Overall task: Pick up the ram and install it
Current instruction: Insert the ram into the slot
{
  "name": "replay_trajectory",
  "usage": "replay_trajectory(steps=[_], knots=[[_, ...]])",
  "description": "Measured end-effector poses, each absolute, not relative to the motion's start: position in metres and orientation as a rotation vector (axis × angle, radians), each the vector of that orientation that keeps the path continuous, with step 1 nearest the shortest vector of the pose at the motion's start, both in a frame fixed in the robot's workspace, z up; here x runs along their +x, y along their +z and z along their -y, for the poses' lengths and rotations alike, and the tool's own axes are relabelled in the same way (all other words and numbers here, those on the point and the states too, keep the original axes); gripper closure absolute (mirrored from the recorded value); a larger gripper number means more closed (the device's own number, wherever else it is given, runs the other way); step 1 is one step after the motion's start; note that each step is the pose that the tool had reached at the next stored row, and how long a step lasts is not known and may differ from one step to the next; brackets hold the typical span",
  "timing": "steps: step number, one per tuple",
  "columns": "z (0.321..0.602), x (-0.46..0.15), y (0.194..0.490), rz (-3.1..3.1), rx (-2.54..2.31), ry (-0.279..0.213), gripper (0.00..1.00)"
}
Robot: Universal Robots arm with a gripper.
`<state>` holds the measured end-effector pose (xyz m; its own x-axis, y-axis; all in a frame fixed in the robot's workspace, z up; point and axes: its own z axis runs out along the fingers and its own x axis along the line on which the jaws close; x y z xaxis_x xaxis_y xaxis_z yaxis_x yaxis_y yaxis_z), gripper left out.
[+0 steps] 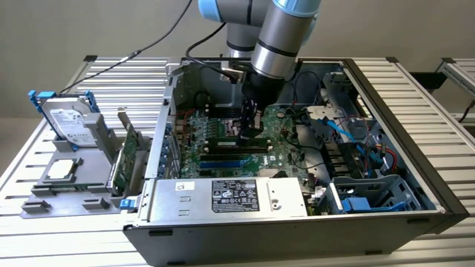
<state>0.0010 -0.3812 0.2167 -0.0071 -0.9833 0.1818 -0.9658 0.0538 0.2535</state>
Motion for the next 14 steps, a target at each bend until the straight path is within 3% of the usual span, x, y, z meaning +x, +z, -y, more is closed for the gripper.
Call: replay_trajectory(steps=[14], knots=[[0.3800,0.0010,0.2169,2.029,1.969,-0.081,0.86]])
